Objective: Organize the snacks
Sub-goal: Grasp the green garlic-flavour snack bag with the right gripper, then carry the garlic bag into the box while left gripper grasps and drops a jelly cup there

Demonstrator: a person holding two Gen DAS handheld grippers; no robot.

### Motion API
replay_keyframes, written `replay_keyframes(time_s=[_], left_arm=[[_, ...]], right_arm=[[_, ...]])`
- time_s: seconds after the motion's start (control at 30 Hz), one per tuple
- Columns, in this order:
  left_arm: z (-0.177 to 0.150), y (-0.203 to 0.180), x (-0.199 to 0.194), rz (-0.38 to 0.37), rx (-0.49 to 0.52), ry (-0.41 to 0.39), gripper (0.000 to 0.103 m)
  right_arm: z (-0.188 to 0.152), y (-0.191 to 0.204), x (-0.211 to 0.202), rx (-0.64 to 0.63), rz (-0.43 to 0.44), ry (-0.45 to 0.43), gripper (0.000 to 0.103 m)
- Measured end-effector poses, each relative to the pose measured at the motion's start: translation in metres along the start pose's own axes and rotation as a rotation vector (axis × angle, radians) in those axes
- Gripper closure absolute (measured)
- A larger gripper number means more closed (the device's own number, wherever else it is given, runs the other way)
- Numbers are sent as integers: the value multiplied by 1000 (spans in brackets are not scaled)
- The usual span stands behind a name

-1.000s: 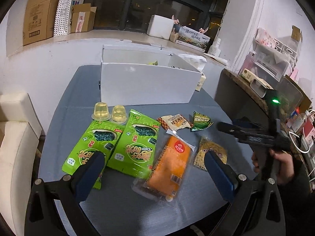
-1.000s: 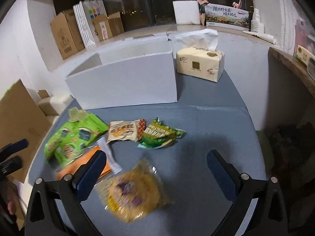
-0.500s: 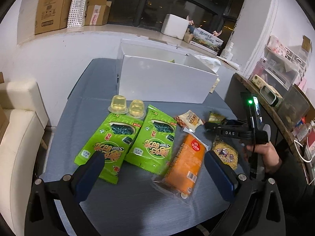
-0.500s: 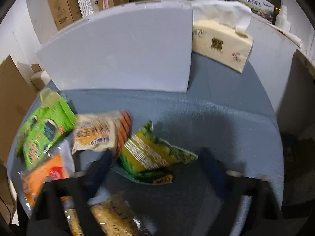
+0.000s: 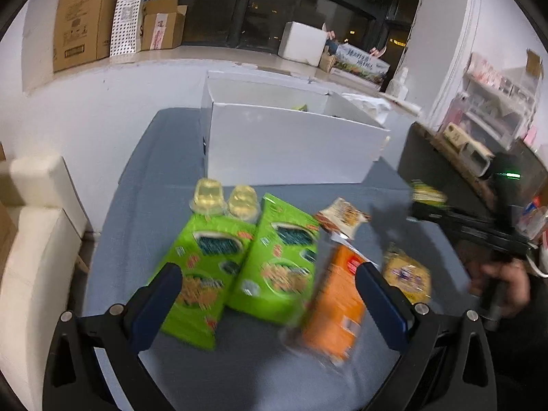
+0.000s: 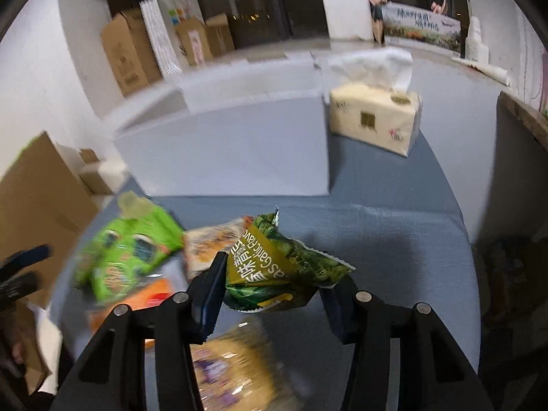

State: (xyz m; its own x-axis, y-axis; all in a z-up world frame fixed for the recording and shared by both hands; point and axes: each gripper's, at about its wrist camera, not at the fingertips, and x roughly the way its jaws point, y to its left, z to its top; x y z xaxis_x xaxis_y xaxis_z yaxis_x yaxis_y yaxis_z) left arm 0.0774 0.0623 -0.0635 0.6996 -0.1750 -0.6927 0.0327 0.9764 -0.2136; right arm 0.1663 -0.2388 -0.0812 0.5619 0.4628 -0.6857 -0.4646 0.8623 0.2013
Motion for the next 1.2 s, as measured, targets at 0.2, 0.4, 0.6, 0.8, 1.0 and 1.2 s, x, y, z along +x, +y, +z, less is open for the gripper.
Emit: replay_keyframes(time_s=[0.2, 0.4, 0.6, 0.8, 1.0, 1.2], left_arm=[[35, 27, 38, 36, -10, 18, 0], [57, 62, 90, 55, -39, 103, 1], [57, 64, 118, 40, 39, 143, 14], [55, 73, 128, -15, 12, 160, 56], [52, 72, 117, -40, 18, 127, 57], [54, 55, 68, -51, 52, 32, 57]], right_arm=[[-5, 34, -29, -54, 14, -50, 48], [-10, 43, -36, -86, 11, -61, 48], [-10, 38, -34, -68, 5, -54, 48], [-13, 38, -30, -62, 6, -36, 48], [-15, 42, -29, -71, 5, -29, 48], [-12, 45, -32, -75, 12, -40, 48]])
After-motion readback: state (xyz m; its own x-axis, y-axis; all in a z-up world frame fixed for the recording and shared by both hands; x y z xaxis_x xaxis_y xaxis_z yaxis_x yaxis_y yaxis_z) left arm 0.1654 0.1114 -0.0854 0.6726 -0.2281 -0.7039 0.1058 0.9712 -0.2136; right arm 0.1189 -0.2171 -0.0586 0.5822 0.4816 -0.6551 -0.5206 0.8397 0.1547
